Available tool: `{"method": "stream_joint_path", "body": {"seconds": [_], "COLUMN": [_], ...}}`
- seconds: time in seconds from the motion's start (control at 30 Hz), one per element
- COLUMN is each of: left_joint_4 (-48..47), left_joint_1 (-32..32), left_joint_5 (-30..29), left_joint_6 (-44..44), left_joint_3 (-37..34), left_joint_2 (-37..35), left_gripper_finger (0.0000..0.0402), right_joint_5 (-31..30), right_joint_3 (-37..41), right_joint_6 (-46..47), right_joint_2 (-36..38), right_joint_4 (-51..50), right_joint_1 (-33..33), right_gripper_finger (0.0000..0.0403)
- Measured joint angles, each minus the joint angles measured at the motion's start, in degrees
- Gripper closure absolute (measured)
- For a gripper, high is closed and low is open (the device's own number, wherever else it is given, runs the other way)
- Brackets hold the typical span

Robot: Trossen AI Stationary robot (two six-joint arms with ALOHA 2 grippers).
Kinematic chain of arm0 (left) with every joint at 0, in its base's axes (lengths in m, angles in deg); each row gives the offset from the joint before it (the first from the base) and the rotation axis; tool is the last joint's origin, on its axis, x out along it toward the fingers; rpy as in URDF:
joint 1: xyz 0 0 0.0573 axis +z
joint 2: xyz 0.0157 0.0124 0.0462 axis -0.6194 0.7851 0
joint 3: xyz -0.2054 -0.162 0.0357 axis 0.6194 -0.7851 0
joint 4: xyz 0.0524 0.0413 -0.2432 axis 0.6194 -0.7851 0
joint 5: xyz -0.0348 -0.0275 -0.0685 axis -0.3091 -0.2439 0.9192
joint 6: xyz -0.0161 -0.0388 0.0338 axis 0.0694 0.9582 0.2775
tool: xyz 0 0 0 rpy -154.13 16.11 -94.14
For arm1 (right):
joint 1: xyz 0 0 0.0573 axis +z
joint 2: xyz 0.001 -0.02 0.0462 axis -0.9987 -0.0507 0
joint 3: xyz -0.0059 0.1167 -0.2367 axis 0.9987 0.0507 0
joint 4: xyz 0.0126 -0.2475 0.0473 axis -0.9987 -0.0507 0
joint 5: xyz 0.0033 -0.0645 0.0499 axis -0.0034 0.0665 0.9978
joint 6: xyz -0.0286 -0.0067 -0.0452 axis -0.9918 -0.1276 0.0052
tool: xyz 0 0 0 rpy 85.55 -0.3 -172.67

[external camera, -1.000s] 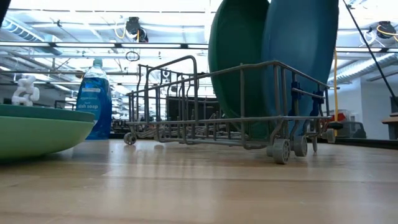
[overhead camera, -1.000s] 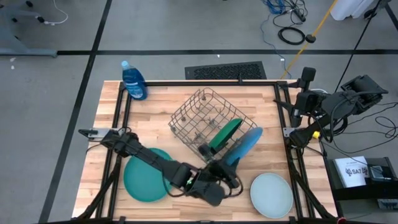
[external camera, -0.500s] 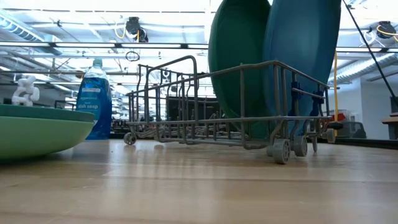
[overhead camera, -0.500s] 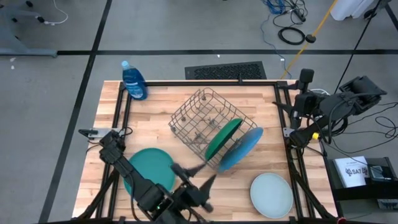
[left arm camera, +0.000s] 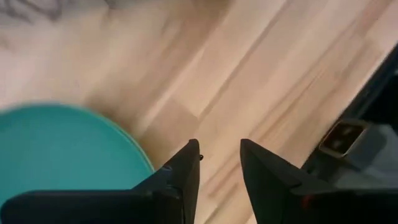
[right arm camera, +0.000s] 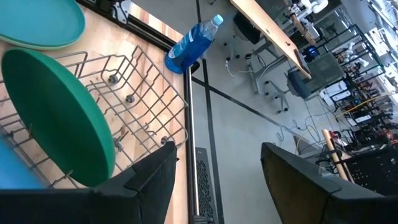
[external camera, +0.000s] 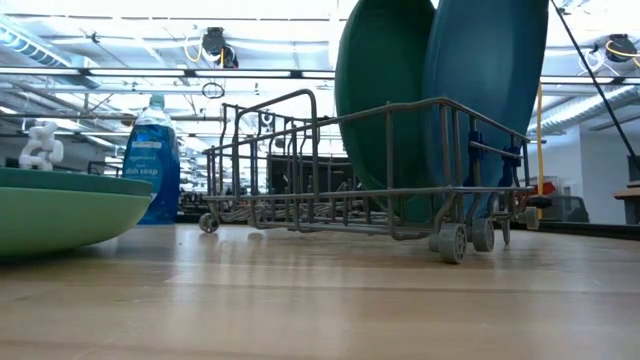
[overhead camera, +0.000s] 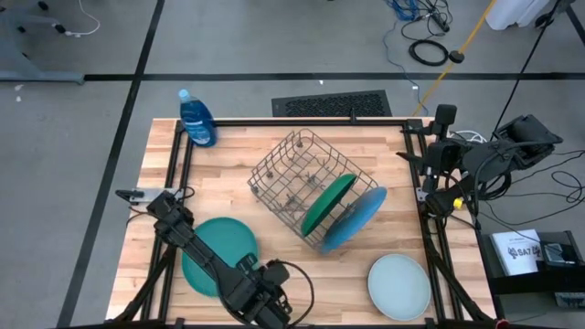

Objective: Sort dishes
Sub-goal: Put the green plate into the dish rack

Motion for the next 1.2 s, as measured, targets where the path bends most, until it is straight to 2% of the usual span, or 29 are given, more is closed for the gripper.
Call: {"method": "stream_joint_path", "body": {"seconds": [0.17,0.4,0.63,0.83,1.07,1.2], "left_joint_4": [2.1,4.8,10.4,13.5,17.5,17.5], "left_joint_1": [-0.6,-3.1,-3.4,-3.4,-2.1,-0.6], "left_joint_5": [8.3,15.0,15.5,15.4,15.8,15.7], "left_joint_6": [1.7,6.7,8.5,7.8,3.6,-0.6], "left_joint_3": [-7.7,-16.6,-21.0,-24.6,-23.6,-21.5], "left_joint_2": [0.1,0.1,0.1,0.1,0.1,0.1], "left_gripper_finger": [0.0284,0.0232,0.0222,0.0267,0.0383,0.0396], "right_joint_5": [0.1,2.4,2.9,3.0,3.0,2.8], "right_joint_3": [0.0,0.0,0.0,0.0,0.0,0.0], "right_joint_6": [0.0,0.0,-0.1,0.0,0.0,0.0], "right_joint_2": [0.0,0.0,0.0,0.0,0.0,0.0], "right_joint_4": [0.0,-0.5,-0.5,-0.5,-0.5,-0.5], "right_joint_1": [0.0,0.0,0.0,0.0,0.0,0.0], "right_gripper_finger": [0.0177,0.0177,0.0177,0.0177,0.0177,0.0177]}}
